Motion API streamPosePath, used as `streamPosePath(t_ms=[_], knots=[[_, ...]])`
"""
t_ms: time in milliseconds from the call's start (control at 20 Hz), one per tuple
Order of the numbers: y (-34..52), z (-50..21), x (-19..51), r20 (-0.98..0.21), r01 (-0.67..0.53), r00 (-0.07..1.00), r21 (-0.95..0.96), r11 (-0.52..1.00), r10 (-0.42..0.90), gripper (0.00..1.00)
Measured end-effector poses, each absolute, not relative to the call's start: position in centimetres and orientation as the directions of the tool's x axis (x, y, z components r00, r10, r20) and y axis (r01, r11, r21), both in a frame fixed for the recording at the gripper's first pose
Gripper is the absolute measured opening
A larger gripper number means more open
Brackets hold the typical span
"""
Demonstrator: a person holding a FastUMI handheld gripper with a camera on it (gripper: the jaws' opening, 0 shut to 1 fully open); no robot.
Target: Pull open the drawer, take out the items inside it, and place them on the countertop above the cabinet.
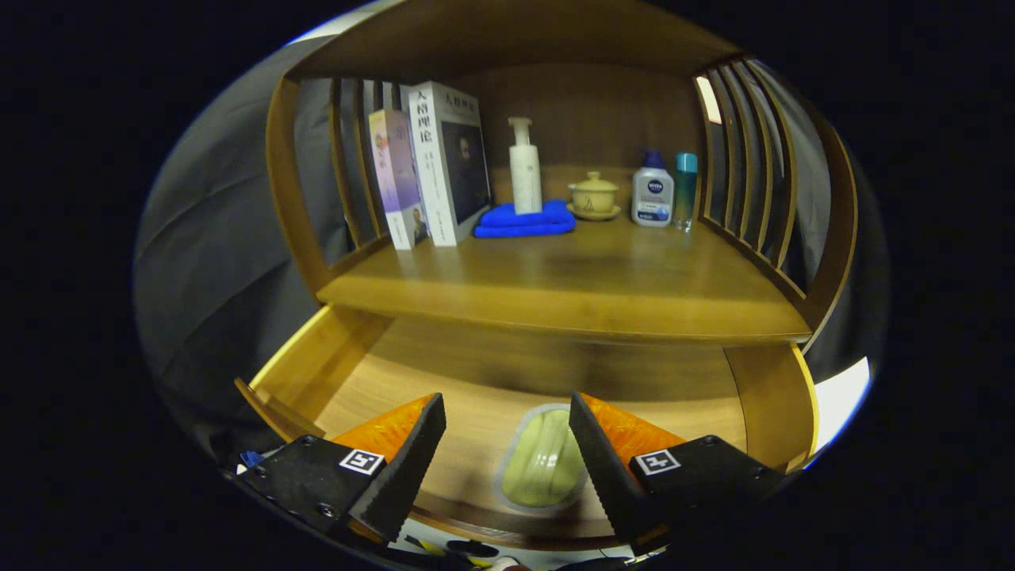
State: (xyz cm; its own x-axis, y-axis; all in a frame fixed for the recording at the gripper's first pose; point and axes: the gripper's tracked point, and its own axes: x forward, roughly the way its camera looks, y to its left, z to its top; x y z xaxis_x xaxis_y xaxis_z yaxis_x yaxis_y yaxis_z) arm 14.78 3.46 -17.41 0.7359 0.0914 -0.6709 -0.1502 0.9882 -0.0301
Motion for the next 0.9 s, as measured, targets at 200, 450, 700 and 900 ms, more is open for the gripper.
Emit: streamPosePath(t_ms=[200, 450, 700, 900], knots=[[1.8, -19.2, 14.6, -0.744, -0.137, 0.665, -0.035, 0.99, 0.066, 0.99], [0.6, -20.9, 13.8, -0.81, -0.136, 0.582, -0.008, 0.991, 0.073, 0.98], [0.2, -21.9, 13.4, -0.839, -0.107, 0.54, 0.013, 0.994, 0.069, 0.8], [0.1, -22.4, 13.1, -0.851, -0.065, 0.52, 0.047, 0.997, 0.074, 0.35]])
